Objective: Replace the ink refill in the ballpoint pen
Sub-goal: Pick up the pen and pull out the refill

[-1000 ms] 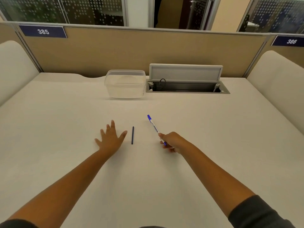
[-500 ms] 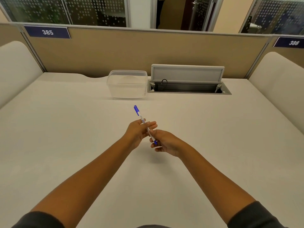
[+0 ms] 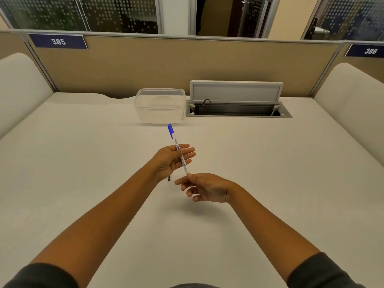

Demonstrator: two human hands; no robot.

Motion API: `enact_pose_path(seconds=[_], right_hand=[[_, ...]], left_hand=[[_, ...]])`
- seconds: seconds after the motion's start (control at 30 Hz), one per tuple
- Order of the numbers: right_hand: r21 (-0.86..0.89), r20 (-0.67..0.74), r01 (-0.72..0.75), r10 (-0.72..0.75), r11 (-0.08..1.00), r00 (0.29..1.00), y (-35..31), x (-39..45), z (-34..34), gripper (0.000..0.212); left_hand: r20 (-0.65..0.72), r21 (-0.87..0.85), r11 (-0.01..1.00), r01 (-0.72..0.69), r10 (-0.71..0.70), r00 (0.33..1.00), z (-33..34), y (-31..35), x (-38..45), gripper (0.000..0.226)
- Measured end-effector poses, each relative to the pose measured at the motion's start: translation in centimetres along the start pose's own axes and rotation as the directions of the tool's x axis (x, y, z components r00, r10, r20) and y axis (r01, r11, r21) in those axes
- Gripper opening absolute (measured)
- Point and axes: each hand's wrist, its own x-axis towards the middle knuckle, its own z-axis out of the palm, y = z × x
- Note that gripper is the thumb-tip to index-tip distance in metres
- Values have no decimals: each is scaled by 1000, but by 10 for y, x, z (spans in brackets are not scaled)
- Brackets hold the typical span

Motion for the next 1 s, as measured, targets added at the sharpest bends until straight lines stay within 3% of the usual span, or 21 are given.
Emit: enact_pose_path(seconds=[0.13, 0.23, 0.33, 0.43, 0.6, 0.73, 0.87, 0.93, 1.0], right_hand=[[264, 142, 39, -78, 964, 987, 3, -4, 3, 39], [299, 186, 73, -133, 951, 973, 2, -3, 7, 36], [35, 76, 59, -62, 998, 995, -4, -1, 8, 36], [-290, -96, -33, 5, 956, 995, -8, 0, 8, 38], [-497, -223, -145, 36, 855, 974, -12, 2, 12, 39], [-616, -300, -147, -58, 774, 952, -8, 6, 17, 41], [-787, -429, -221, -254, 575, 867, 2, 18, 23, 35], [-766, -452, -224, -257, 603, 854, 2, 20, 26, 35], [-603, -376, -134, -132, 786, 917, -2, 15, 24, 35]], left_hand=[[117, -54, 998, 42, -36, 992, 2, 6, -5, 24], [166, -64, 997, 42, -31, 986, 5, 9, -6, 22], [66, 30, 999, 13, -14, 998, 5, 9, -2, 22], [-44, 119, 993, 11, -6, 999, 2, 2, 3, 26], [-166, 160, 987, -33, 60, 984, 4, -9, 6, 27], [-279, 193, 979, -67, 120, 953, 7, -18, 8, 28], [-392, 167, 979, -113, 172, 904, 12, -18, 9, 26], [-378, 154, 981, -115, 166, 911, 13, -14, 9, 25], [-271, 124, 990, -62, 94, 958, 11, -8, 7, 25]])
